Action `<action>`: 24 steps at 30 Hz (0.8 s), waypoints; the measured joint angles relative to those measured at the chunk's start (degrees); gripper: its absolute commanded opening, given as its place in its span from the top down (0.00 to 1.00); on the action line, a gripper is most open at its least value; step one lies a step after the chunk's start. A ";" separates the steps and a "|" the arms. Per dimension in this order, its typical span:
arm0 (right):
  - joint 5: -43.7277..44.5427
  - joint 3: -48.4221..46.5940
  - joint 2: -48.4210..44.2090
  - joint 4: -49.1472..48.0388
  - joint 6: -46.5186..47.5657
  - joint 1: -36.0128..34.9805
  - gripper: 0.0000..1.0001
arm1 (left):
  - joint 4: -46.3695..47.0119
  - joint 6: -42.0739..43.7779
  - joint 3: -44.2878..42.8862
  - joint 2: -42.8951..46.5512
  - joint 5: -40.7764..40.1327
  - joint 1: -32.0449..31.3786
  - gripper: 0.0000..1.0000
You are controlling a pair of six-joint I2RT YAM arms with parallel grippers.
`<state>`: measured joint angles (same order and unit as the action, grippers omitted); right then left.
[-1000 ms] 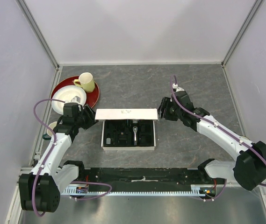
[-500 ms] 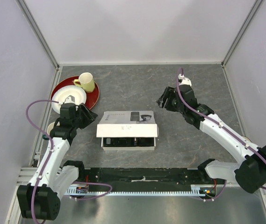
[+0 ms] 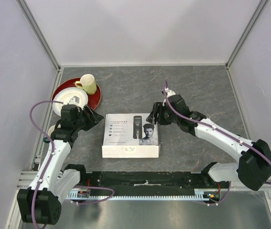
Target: Sort the hair-cutting tools
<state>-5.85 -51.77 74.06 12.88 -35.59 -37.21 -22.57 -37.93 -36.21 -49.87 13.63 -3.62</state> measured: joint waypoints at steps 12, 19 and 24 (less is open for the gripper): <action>1.64 4.59 2.62 1.70 -1.27 -1.20 0.14 | 4.46 -0.35 9.97 -1.27 8.83 -0.02 0.23; 2.14 6.14 5.33 -1.16 -2.58 -1.20 0.04 | 9.88 -1.05 12.52 -5.70 12.98 -0.02 0.21; -1.16 7.10 8.04 -4.92 -3.87 -1.20 0.03 | 13.55 -1.75 12.90 -9.09 15.08 -0.04 0.21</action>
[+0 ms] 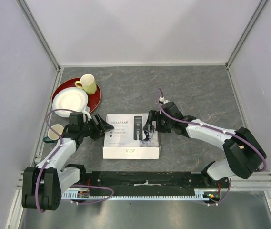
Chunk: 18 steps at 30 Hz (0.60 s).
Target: Sort the hair-cutting tools
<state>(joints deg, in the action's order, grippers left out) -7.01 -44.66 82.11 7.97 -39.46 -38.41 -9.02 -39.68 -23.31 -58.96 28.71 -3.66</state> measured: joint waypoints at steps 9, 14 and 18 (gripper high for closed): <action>0.72 -0.44 1.86 -1.22 0.00 1.46 0.06 | 8.66 -1.31 -0.09 -6.16 1.18 -2.78 0.25; 4.33 -4.00 4.79 0.17 1.49 2.93 0.06 | 9.40 -1.36 -2.95 -10.08 -0.42 -5.84 0.25; 5.77 -6.12 6.23 1.14 2.21 2.95 0.03 | 6.43 -1.25 -5.29 -10.64 -3.89 -6.82 0.21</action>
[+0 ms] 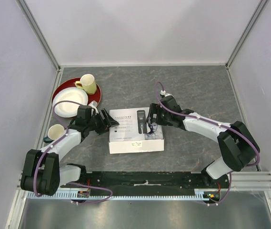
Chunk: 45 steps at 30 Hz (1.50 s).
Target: Sort the hair-cutting tools
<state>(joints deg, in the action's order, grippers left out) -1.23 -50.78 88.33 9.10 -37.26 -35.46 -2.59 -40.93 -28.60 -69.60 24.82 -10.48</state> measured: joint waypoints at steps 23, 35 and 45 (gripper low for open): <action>1.29 13.84 -25.90 9.05 1.53 -2.05 0.04 | -21.79 3.61 0.63 27.41 -6.49 -3.06 0.14; -8.41 18.51 -25.88 6.32 -2.93 -2.21 0.17 | -25.00 0.02 1.86 27.15 -4.70 -5.49 0.29; -14.67 18.49 -25.33 6.88 -4.98 -2.14 0.24 | -27.91 -0.59 1.79 26.58 -5.25 -9.33 0.34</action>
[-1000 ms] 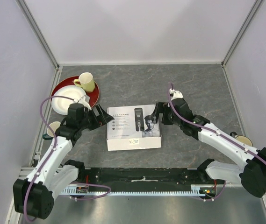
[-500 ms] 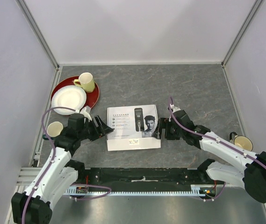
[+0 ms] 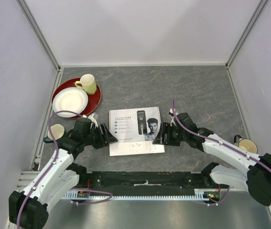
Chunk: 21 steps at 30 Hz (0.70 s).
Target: Sort the hair-cutting tools
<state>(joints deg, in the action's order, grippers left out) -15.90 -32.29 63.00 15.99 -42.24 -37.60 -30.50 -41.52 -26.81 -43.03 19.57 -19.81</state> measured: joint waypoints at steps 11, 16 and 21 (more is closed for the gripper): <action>-1.14 -5.27 -0.28 8.79 -1.51 -0.07 0.26 | -5.51 0.02 -3.50 -0.20 0.04 -0.83 0.39; -1.22 -5.51 -0.44 9.29 -1.73 -0.07 0.27 | -6.93 0.02 -4.61 -0.11 -0.02 -0.92 0.39; -1.20 -5.51 -0.46 9.38 -1.70 -0.07 0.27 | -7.61 0.04 -4.74 0.02 -0.04 -0.96 0.39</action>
<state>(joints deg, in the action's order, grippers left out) -17.10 -37.80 62.54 25.36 -43.94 -37.67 -38.11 -41.47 -31.55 -43.00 19.53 -20.78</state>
